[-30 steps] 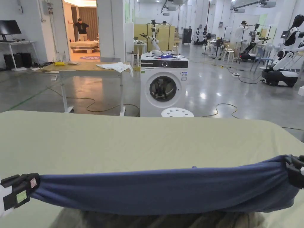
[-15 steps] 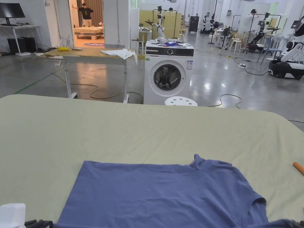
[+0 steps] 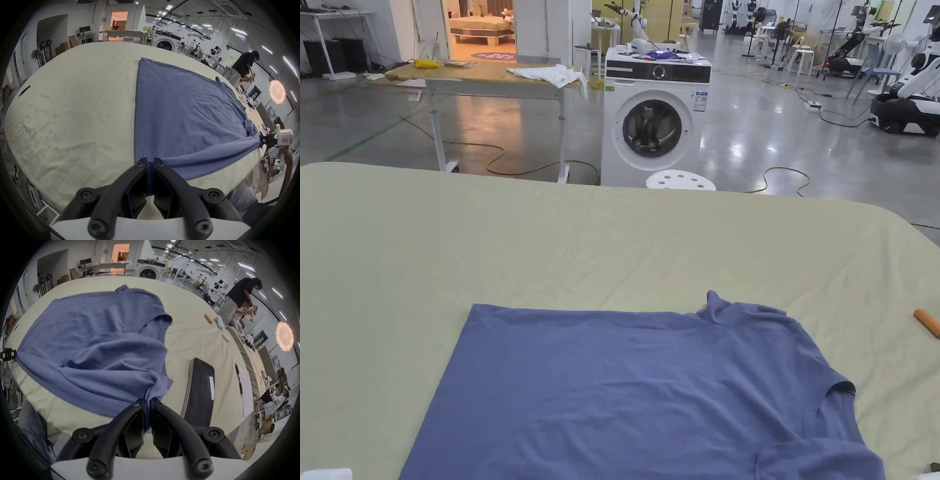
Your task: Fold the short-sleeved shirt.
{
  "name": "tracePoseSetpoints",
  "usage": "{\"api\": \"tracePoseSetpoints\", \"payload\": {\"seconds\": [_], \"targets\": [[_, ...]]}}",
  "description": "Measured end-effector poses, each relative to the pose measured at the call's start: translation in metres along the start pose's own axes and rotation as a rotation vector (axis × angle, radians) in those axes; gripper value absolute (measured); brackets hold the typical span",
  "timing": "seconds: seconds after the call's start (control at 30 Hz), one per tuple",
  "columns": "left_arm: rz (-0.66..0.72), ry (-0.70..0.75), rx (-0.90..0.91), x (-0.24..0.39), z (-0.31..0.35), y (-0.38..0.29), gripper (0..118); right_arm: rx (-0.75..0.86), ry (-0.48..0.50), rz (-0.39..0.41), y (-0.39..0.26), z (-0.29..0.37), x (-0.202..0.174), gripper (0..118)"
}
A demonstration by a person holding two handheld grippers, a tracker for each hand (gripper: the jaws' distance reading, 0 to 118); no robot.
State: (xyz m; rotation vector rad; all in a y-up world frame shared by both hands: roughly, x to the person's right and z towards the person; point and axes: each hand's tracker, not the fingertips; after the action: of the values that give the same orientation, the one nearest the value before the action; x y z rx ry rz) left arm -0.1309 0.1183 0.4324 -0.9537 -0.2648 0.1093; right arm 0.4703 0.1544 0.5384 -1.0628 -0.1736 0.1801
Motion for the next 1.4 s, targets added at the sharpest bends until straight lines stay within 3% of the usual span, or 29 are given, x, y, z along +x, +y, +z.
{"api": "tracePoseSetpoints", "payload": {"seconds": [0.03,0.1,0.13,0.23,0.37,0.5,0.6,0.67,0.77,0.8,0.83,0.93,1.13,1.3,1.4], "targets": [[0.000,0.003,0.001,0.002,-0.001,0.000,7,0.012,-0.011,-0.005,-0.001,0.002,-0.002,16],[-0.003,0.014,0.021,0.003,0.001,0.004,20,0.038,-0.042,-0.010,0.000,0.009,-0.006,47],[-0.017,0.031,0.050,0.001,-0.002,0.005,34,0.068,-0.060,-0.028,0.003,0.014,-0.007,60],[-0.062,0.039,0.137,0.007,0.001,0.015,61,0.185,-0.058,-0.095,0.017,0.033,-0.012,64],[-0.071,0.037,0.258,0.027,0.005,0.033,60,0.323,-0.117,-0.179,0.045,0.047,-0.027,77],[-0.069,0.070,0.428,0.053,0.009,0.050,60,0.559,-0.058,-0.227,0.069,0.048,-0.050,77],[-0.088,0.086,0.565,0.074,0.014,0.061,58,0.649,-0.086,-0.240,0.084,0.044,-0.072,77],[-0.065,0.048,0.651,0.082,0.021,0.068,48,0.736,-0.074,-0.245,0.089,0.043,-0.085,77],[-0.112,0.090,0.750,0.096,0.027,0.068,30,0.856,-0.045,-0.244,0.089,0.044,-0.098,67],[-0.134,0.111,0.765,0.101,0.029,0.068,19,0.876,-0.057,-0.238,0.088,0.046,-0.102,54],[-0.153,0.132,0.779,0.104,0.031,0.068,2,0.901,-0.069,-0.239,0.087,0.048,-0.105,22],[-0.160,0.176,0.839,0.110,0.040,0.065,0,0.972,-0.079,-0.235,0.084,0.056,-0.109,3],[-0.180,0.155,0.836,0.103,0.054,0.063,0,0.977,-0.086,-0.220,0.085,0.062,-0.103,1],[-0.086,0.047,0.682,0.074,0.060,0.064,0,0.950,-0.072,-0.216,0.082,0.059,-0.095,1],[-0.098,0.066,0.567,0.059,0.061,0.059,0,0.929,-0.066,-0.203,0.080,0.055,-0.093,1]]}}
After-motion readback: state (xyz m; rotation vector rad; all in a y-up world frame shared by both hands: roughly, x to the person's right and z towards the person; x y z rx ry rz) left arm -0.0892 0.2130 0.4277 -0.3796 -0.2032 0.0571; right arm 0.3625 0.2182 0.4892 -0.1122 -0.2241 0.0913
